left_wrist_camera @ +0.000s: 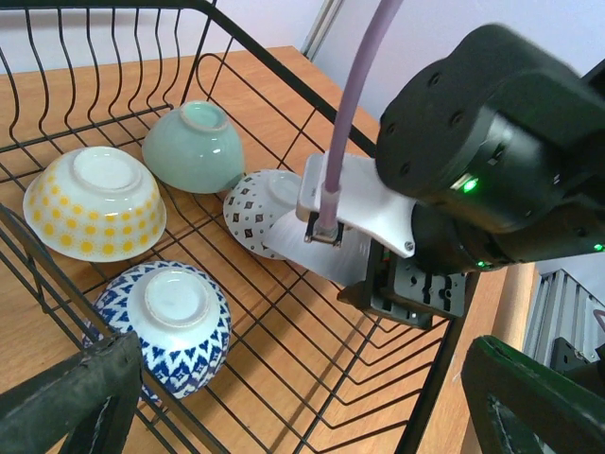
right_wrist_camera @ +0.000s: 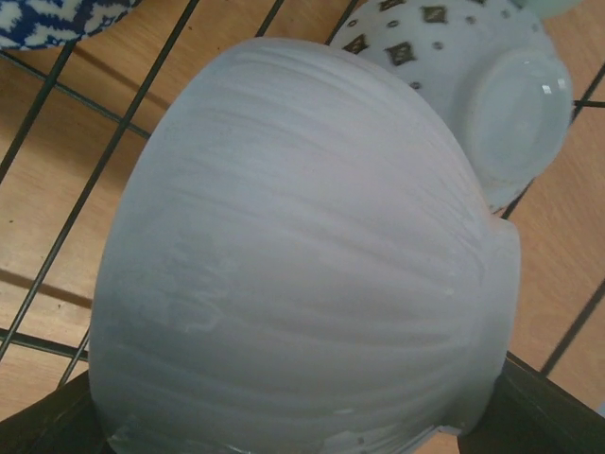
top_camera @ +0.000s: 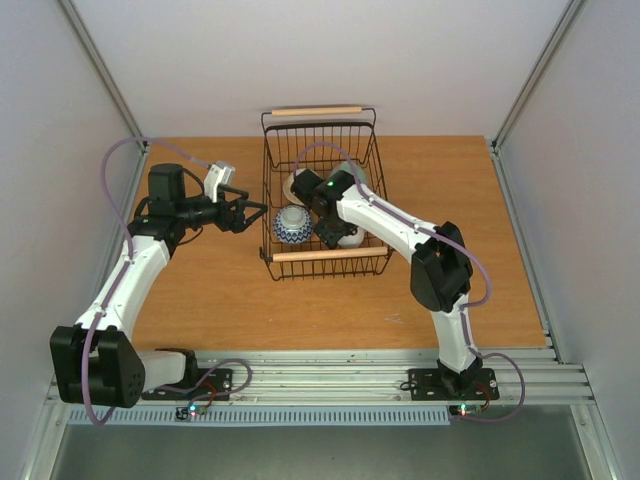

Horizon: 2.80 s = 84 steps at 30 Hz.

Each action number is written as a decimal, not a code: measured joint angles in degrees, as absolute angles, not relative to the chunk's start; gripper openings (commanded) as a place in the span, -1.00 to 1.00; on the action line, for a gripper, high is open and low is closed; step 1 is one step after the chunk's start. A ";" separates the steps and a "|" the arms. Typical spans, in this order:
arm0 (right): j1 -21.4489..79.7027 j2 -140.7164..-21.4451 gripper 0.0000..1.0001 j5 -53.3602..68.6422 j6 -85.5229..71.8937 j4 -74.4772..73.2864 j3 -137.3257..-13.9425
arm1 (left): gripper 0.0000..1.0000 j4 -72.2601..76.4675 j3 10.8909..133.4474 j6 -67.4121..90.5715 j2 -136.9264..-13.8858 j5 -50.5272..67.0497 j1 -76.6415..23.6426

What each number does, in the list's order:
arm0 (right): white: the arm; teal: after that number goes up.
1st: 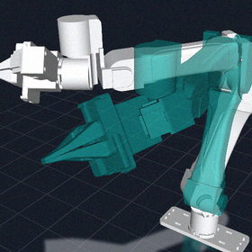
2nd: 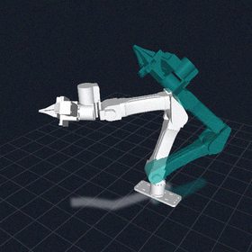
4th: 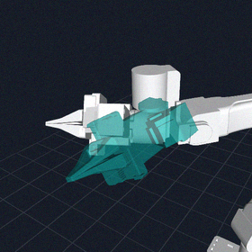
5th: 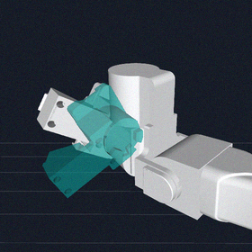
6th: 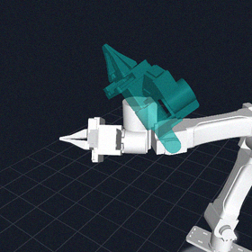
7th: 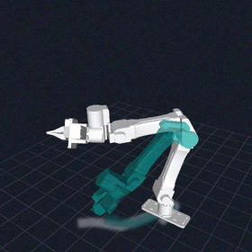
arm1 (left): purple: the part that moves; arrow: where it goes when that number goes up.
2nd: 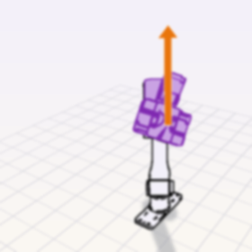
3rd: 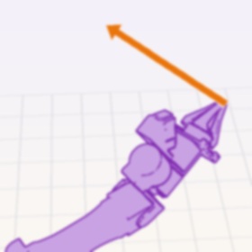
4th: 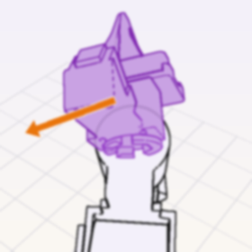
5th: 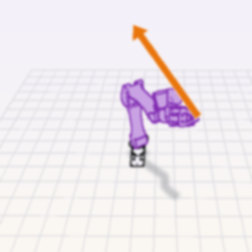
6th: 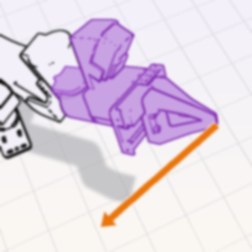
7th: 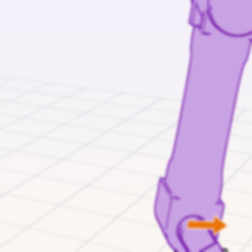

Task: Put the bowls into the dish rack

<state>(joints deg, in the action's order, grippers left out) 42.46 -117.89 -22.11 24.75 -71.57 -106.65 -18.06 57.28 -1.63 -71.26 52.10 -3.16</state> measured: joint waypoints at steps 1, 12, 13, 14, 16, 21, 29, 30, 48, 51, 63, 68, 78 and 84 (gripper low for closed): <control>42.59 -118.48 -0.97 -22.55 24.84 -71.77 -106.80 | 0.85 -18.06 57.28 -1.63 -71.26 52.10 -3.16; 44.97 -122.15 0.17 -26.59 25.71 -74.43 -107.63 | 0.85 -18.04 57.28 -1.65 -71.26 52.10 -3.18; 45.08 -122.21 0.23 -26.85 25.71 -74.48 -107.63 | 0.85 -18.04 57.28 -1.65 -71.26 52.10 -3.18; 45.17 -122.30 0.29 -27.14 25.69 -74.50 -107.63 | 0.85 -18.06 57.28 -1.65 -71.26 52.10 -3.18; 45.34 -122.37 0.54 -27.57 25.67 -74.54 -107.63 | 0.85 -18.06 57.28 -1.67 -71.26 52.10 -3.16; 45.89 -122.45 0.97 -27.53 25.43 -74.32 -107.61 | 0.85 -18.06 57.28 -1.69 -71.29 52.10 -3.18; 47.03 -122.65 0.97 -27.33 26.09 -73.14 -107.04 | 0.85 -18.09 57.28 -1.74 -71.29 52.10 -3.16; 47.16 -122.65 0.97 -27.07 26.11 -72.93 -106.96 | 0.85 -18.11 57.28 -1.74 -71.29 52.10 -3.16; 48.82 -121.32 0.97 -16.62 28.95 -68.82 -107.55 | 0.85 -18.17 57.28 -1.91 -71.29 52.14 -3.16; 48.82 -121.32 0.97 -15.90 29.45 -68.18 -107.68 | 0.85 -18.17 57.28 -1.91 -71.29 52.16 -3.16; 50.11 -121.38 0.97 -14.94 29.67 -67.77 -107.87 | 0.85 -18.31 57.28 -1.93 -71.29 52.69 -3.16; 50.13 -122.34 0.98 -13.61 29.65 -68.16 -109.65 | 0.85 -18.31 57.28 -1.93 -71.29 52.84 -3.01; 50.33 -126.96 0.97 -10.26 29.50 -67.55 -117.03 | 0.85 -18.68 57.28 -2.04 -71.24 54.04 -2.85; 51.00 -128.66 0.97 -11.42 29.39 -65.87 -118.65 | 0.85 -18.96 57.28 -2.17 -70.87 54.92 -2.85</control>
<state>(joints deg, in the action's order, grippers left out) 51.00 -128.66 -11.42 29.39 -65.87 -118.65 -18.96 57.28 -2.17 -70.87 54.92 -2.85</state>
